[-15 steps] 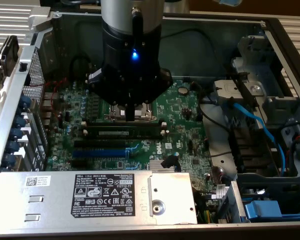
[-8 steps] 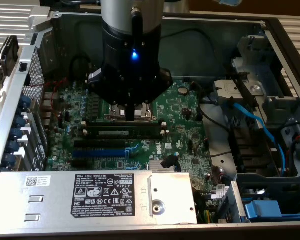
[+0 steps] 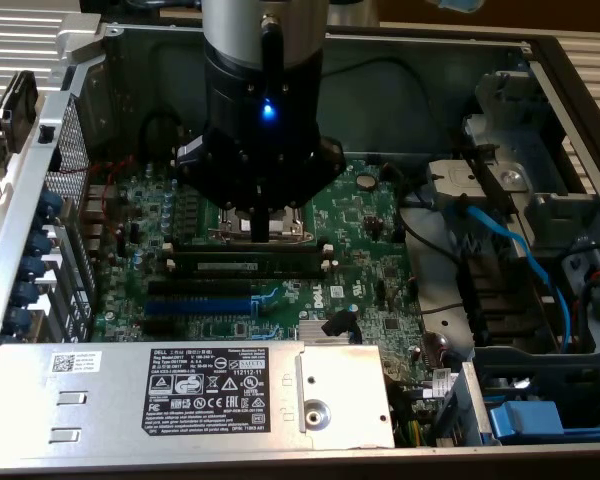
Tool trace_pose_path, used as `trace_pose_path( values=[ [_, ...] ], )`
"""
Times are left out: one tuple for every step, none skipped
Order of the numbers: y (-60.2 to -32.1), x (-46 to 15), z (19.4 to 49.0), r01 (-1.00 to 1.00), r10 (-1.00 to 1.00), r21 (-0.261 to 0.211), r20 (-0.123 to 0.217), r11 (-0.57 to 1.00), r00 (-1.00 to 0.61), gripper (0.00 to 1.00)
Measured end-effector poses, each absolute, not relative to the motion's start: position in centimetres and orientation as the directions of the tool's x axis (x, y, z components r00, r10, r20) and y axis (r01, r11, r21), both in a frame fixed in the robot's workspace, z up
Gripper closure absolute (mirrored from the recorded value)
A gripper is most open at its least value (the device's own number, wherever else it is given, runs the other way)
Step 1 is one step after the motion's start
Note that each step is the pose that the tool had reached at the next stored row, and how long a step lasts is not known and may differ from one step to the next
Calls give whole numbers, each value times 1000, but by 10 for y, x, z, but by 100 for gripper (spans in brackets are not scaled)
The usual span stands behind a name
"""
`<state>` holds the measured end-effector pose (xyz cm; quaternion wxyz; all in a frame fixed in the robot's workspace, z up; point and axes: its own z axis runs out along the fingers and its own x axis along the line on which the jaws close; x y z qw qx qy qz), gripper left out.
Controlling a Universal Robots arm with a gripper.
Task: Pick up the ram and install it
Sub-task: 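Press down the ram until it locks into place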
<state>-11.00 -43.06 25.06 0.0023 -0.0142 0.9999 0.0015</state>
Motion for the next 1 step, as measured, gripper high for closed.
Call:
trace_pose_path(
  values=[
    [-431,-110,251,-28,-28,3,-5,1000,-1000,89]
  ],
)
